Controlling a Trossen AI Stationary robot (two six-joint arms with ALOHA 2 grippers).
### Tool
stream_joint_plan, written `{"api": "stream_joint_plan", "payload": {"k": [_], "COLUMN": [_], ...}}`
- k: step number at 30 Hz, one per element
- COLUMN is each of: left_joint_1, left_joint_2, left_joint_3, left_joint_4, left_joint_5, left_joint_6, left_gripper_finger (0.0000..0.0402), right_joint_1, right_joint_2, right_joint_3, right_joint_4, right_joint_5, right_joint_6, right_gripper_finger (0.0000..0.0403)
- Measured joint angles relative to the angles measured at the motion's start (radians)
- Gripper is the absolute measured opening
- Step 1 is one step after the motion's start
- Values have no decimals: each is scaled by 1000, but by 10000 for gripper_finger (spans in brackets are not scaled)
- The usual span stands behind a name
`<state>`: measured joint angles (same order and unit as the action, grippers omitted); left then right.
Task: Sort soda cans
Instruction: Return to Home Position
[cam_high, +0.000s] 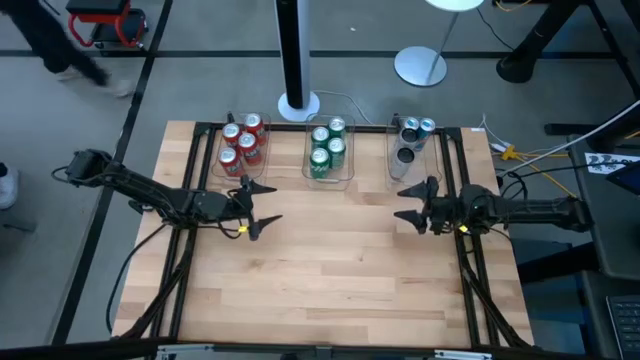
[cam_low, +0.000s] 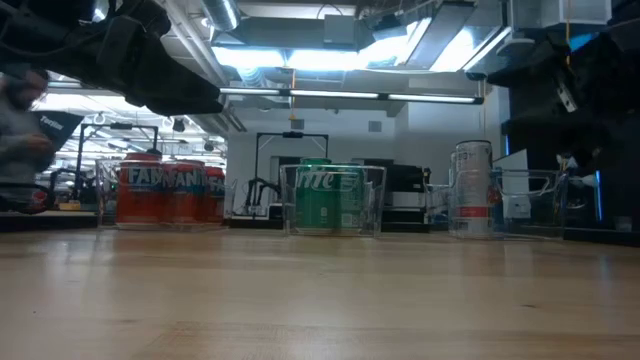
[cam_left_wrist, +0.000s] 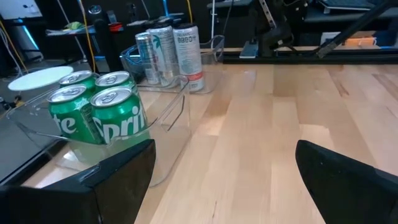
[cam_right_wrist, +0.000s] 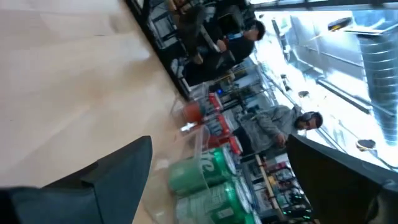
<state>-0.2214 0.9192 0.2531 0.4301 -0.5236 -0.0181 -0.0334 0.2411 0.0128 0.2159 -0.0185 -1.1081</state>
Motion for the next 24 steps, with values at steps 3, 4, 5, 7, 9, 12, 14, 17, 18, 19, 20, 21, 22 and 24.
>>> {"api": "stream_joint_plan", "payload": {"k": [3, 4, 5, 7, 9, 12, 14, 17, 18, 19, 20, 21, 22, 24], "left_joint_1": [1, 1, 1, 1, 1, 2, 2, 18, 29, 40, 54, 66, 80, 104], "left_joint_2": [0, -1, -2, -23, -60, -133, -186, -275, -306, -338, -377, -413, -447, -519], "left_joint_3": [-10, -28, -53, -112, -168, -229, -243, -241, -241, -241, -240, -240, -240, -242], "left_joint_4": [38, 80, 135, 244, 340, 369, 346, 234, 195, 153, 97, 40, -10, -88], "left_joint_5": [1, 0, 0, 1, 6, 44, 67, 151, 180, 191, 192, 191, 191, 188], "left_joint_6": [3, 9, 27, 53, 67, 91, 89, 85, 80, 71, 53, 43, 29, 16], "left_gripper_finger": [375, 375, 375, 375, 375, 375, 375, 375, 375, 375, 375, 375, 375, 375], "right_joint_1": [0, 0, 0, 0, 0, 0, 0, 0, 0, 0, 0, 0, 0, 0], "right_joint_2": [-42, -53, -63, -76, -82, -83, -82, -82, -82, -82, -82, -82, -82, -82], "right_joint_3": [0, 0, -1, -1, -1, -2, -2, -2, -2, -3, -3, -3, -3, -3], "right_joint_4": [-37, -47, -49, -62, -85, -118, -126, -114, -114, -113, -114, -114, -115, -117], "right_joint_5": [30, 36, 37, 36, 34, 26, 24, 17, 17, 17, 17, 17, 17, 16], "right_joint_6": [-3, -6, -13, -20, -21, -23, -23, -24, -25, -26, -26, -26, -26, -27], "right_gripper_finger": [370, 370, 370, 370, 370, 370, 370, 370, 370, 370, 370, 370, 370, 370]}}
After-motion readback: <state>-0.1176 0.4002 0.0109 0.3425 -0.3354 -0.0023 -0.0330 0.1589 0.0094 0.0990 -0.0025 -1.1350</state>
